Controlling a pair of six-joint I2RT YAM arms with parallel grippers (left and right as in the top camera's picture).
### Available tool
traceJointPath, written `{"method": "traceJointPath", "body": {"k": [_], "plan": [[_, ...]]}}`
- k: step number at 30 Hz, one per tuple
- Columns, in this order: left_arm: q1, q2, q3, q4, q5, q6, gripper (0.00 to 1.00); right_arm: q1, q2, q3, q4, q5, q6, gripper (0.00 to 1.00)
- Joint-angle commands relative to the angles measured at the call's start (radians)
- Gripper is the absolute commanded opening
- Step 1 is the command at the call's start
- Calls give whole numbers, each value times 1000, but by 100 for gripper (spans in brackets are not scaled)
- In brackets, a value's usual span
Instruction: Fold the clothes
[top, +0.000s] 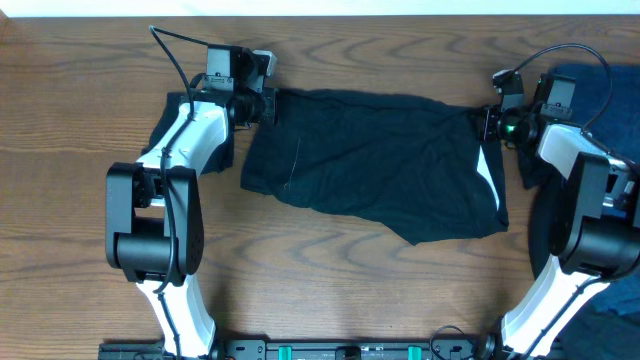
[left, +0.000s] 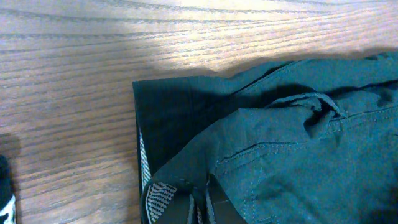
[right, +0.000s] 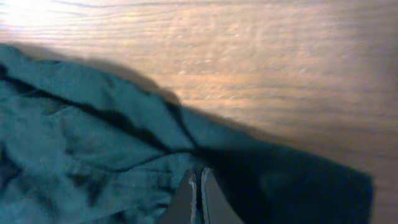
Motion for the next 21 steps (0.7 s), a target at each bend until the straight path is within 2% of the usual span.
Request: {"method": "traceJointPath", "body": {"k": [1,10,21], "plan": [[-2,-34,13,-6,14,-2,6,6,-93,3,-40,-64,21,1],[-2,-105,13,-131,14,-2,6,7,-291,3,-327,-55,10,1],[-9,-123,13,-411,18,-2,6,7,-300,2,-692,24,-13,1]]}}
